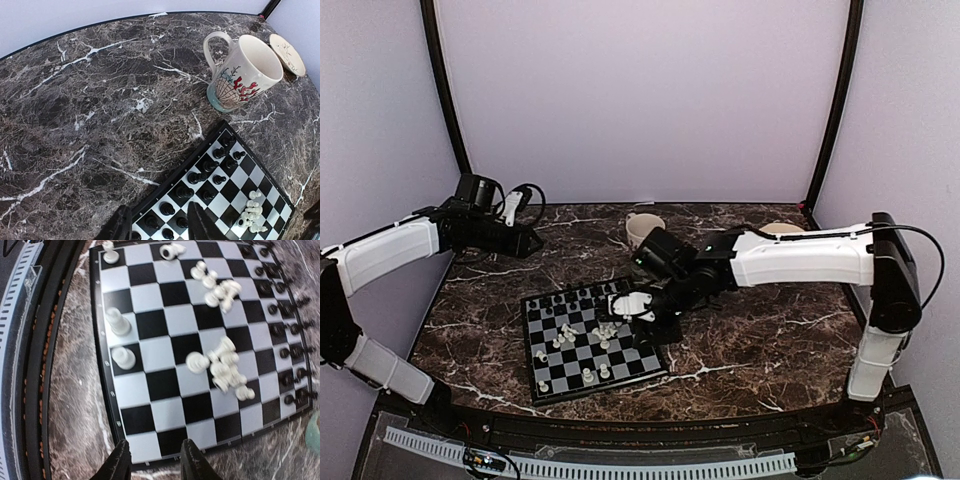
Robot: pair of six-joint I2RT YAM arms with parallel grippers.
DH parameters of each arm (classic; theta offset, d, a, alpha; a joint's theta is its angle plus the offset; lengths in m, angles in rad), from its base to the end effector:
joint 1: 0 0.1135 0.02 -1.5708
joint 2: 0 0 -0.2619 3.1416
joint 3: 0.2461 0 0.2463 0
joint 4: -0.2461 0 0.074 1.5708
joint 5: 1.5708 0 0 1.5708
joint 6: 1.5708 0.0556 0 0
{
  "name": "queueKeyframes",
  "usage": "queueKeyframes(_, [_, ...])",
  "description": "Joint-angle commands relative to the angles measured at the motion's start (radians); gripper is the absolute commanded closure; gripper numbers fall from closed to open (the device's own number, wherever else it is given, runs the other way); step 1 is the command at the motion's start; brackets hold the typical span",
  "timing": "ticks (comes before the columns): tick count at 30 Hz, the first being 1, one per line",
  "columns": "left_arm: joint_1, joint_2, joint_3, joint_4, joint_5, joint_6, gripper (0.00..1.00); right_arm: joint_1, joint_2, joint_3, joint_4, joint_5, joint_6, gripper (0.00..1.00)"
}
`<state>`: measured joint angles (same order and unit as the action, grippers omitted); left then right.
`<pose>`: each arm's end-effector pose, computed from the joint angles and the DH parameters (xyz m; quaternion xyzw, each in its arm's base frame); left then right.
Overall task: Set up the chess pieces on the board
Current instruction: Place the king at e1, then pick up the knight from the chessboard.
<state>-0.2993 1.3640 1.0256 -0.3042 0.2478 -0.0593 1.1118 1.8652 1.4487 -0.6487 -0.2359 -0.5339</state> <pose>0.2959 -0.1056 0.2705 0.1612 0.8744 -0.1880 0.4174 0.1659 0.3650 0.2103 -0.7249 0.6324 0.1800 0.2056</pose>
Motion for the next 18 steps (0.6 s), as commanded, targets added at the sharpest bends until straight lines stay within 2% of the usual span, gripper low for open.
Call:
queueKeyframes(1, [-0.077, 0.013, 0.099, -0.219, -0.122, 0.012, 0.6, -0.11, -0.123, -0.145, 0.053, -0.065, 0.012, 0.65])
queueKeyframes(4, [-0.14, 0.019, 0.124, -0.342, -0.15, -0.002, 0.58, -0.19, -0.195, -0.237, 0.104, -0.095, 0.017, 0.65])
queueKeyframes(5, [-0.153, 0.015, 0.121, -0.367, -0.139, -0.016, 0.44, -0.208, -0.21, -0.265, 0.123, -0.102, 0.022, 0.65])
queueKeyframes(6, [-0.162, 0.007, 0.115, -0.385, -0.122, -0.031, 0.08, -0.223, -0.225, -0.288, 0.14, -0.108, 0.028, 0.65])
queueKeyframes(7, [-0.167, -0.003, 0.105, -0.4, -0.115, -0.047, 0.02, -0.236, -0.238, -0.326, 0.16, -0.115, 0.032, 0.65])
queueKeyframes(13, [-0.177, -0.068, 0.034, -0.485, -0.152, -0.152, 0.01, -0.264, -0.302, -0.405, 0.248, -0.103, 0.049, 0.65])
queueKeyframes(18, [-0.18, -0.197, -0.105, -0.362, -0.224, -0.159, 0.01, -0.269, -0.312, -0.392, 0.254, -0.094, 0.052, 0.65])
